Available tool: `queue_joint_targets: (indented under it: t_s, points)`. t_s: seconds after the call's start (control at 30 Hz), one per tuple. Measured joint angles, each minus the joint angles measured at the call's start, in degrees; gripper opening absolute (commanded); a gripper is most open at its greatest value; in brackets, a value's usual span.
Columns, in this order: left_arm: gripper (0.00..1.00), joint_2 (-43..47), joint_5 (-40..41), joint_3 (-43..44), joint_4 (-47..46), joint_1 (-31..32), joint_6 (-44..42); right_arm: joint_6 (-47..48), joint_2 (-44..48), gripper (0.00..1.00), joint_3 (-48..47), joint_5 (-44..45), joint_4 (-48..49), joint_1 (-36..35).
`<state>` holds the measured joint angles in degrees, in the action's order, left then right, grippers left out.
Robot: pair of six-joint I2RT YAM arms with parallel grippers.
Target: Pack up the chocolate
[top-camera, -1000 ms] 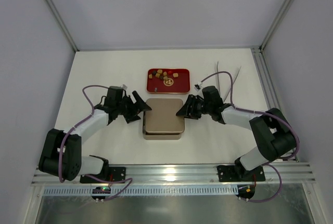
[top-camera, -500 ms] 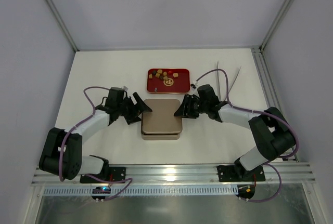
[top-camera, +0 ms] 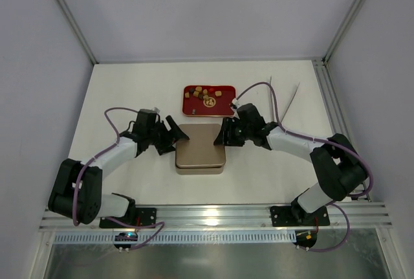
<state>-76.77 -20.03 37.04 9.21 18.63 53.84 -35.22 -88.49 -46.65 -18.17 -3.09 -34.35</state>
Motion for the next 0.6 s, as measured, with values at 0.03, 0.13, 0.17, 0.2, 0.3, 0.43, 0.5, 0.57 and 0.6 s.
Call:
queue_joint_targets:
  t_s: [0.03, 0.13, 0.17, 0.2, 0.3, 0.43, 0.5, 0.57, 0.6]
  points:
    - [0.79, 0.00, 0.22, 0.00, 0.00, 0.11, 0.02, 0.24, 0.00, 0.54, -0.33, 0.55, -0.55, -0.33]
    - [0.78, 0.00, 0.76, 0.00, 0.00, 0.42, 0.17, 1.05, 0.04, 0.54, -1.18, 1.92, -2.14, -1.36]
    - [0.78, 0.00, 0.92, 0.00, 0.02, 0.50, 0.22, 1.14, 0.09, 0.54, -1.44, 2.34, -2.67, -1.66]
    - [0.78, 0.00, 1.01, 0.00, 0.02, 0.50, 0.26, 1.29, 0.15, 0.55, -1.68, 2.78, -3.15, -1.99]
    - [0.77, 0.00, 1.38, -0.13, 0.02, 0.66, 0.61, 1.62, 0.50, 0.56, -2.14, 3.78, -4.81, -2.93]
    - [0.76, 0.00, 1.97, -0.37, 0.02, 1.01, 1.49, 2.19, 0.87, 0.59, -2.80, 4.94, -6.97, -4.00]
    - [0.75, 0.02, 2.08, -0.48, 0.02, 1.22, 1.73, 2.40, 1.03, 0.59, -3.10, 5.57, -7.91, -4.55]
    - [0.74, 0.00, 2.10, -0.55, 0.02, 1.33, 1.99, 2.60, 1.25, 0.60, -3.58, 6.19, -9.18, -5.05]
    - [0.73, 0.02, 2.16, -0.55, 0.02, 1.38, 2.23, 2.78, 1.27, 0.62, -3.76, 6.49, -9.64, -5.33]
